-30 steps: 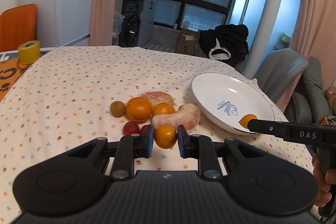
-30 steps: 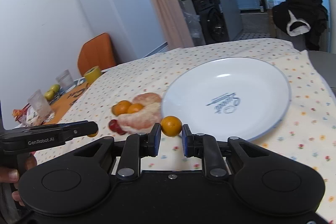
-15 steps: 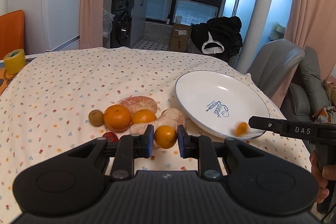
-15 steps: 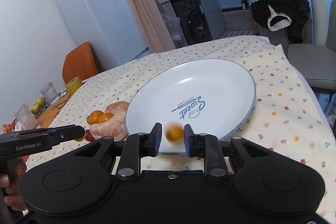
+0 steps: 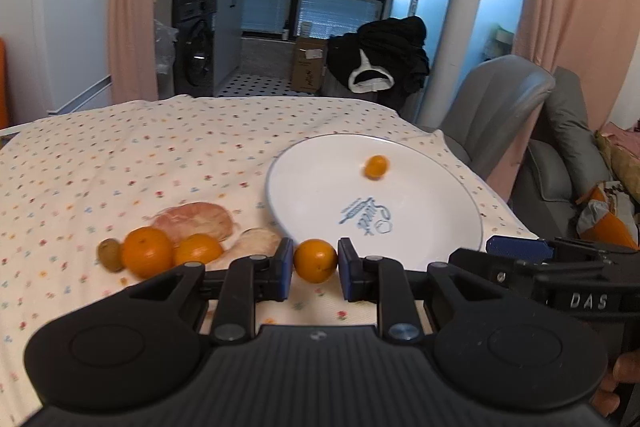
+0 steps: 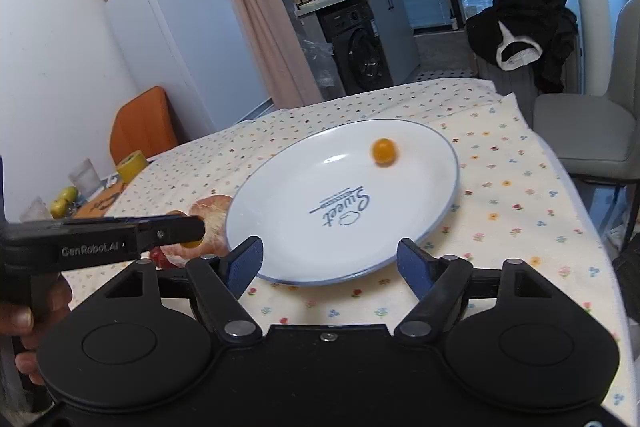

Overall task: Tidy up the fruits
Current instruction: 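Lower the small orange into the white plate and open the left tool, then move both tools back toward the remaining fruit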

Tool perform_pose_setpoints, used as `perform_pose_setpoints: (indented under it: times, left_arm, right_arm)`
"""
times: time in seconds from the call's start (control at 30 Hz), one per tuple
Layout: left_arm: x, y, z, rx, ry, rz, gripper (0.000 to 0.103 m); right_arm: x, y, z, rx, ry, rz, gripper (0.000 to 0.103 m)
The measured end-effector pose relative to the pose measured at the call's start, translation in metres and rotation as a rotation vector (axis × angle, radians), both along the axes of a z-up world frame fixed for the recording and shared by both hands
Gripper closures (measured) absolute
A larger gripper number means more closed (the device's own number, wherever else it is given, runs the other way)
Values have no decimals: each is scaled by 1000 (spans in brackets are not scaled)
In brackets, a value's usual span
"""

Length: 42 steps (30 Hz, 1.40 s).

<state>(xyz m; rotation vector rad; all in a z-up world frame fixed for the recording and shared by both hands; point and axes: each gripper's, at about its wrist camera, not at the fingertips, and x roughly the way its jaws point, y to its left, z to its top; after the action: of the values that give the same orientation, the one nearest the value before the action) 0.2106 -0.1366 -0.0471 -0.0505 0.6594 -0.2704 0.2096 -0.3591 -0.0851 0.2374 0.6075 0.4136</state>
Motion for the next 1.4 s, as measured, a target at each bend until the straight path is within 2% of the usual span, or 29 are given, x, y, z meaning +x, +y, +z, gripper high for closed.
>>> perform_pose_setpoints:
  times: [0.17,0.3,0.4,0.5,0.57,0.7,0.77,0.97,1.4]
  left_arm:
    - [9,-11,-2,-1,0,-26,81]
    - [12,-15,6,-14,-20,-39,80]
    - [12,-12,11,-24,-25,-29,75]
    - [9,-4,14,-20,-19,-4,66]
    - [5,2,16,-1,-28,19,52]
    - [-5,19,22,21,-52,65,38]
    - [-10,27,25,34,-65,87,27]
    - [-25,48,31,65,-98,153,19]
    - [-57,91,29,35,-102,250,18]
  right_arm:
    - [-6,-9,-2,17,-3,-21,10]
    - [-10,-14,-3,25,-15,-42,6]
    - [-12,-15,-2,33,-18,-54,2]
    - [-12,-12,-1,42,-13,-50,0]
    - [-12,-9,0,44,-10,-44,0]
    - [-13,0,3,24,-15,-42,0]
    - [-14,2,4,28,-20,-43,0]
    - [-17,13,9,15,-37,-52,0]
    - [-30,48,20,12,-55,39,0]
